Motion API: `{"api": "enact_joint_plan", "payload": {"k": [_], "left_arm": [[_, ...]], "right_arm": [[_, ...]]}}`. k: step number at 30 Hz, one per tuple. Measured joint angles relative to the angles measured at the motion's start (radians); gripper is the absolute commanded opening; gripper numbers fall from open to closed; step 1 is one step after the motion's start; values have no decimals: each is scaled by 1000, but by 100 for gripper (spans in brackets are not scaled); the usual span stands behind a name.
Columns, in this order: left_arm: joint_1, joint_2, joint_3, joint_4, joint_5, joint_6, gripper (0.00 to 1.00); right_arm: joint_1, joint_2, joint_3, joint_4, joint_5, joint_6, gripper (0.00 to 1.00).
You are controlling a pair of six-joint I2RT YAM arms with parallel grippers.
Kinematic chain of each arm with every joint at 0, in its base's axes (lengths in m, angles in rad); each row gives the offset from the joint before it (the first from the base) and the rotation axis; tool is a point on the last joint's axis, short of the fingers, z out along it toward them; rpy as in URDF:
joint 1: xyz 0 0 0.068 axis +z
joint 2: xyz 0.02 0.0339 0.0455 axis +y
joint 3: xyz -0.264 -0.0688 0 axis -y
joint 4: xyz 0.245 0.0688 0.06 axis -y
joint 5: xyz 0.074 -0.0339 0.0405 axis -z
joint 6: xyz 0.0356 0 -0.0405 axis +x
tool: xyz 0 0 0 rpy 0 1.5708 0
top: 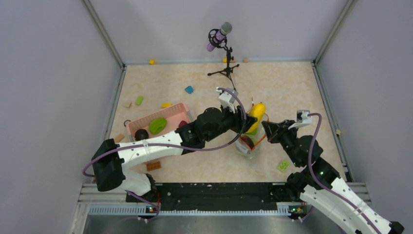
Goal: Place the food in the zip-top bag and seal the zipper
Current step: Place the fake fruit in the zipper food storage bag.
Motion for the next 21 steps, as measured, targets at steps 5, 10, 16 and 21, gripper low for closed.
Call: {"api": "enact_joint_plan", "payload": {"k": [5, 10, 16, 21], "left_arm": [[-17, 0, -10, 0, -40, 14, 80], [-23, 0, -11, 0, -44, 20, 96], [-32, 0, -11, -1, -43, 31, 97], [-34, -19, -14, -15, -36, 38, 97]], "right_arm": [[0, -3, 0, 0, 6, 0, 0], [0, -3, 0, 3, 6, 0, 0], [0, -3, 0, 6, 6, 0, 0], [0, -3, 0, 6, 6, 0, 0]]}}
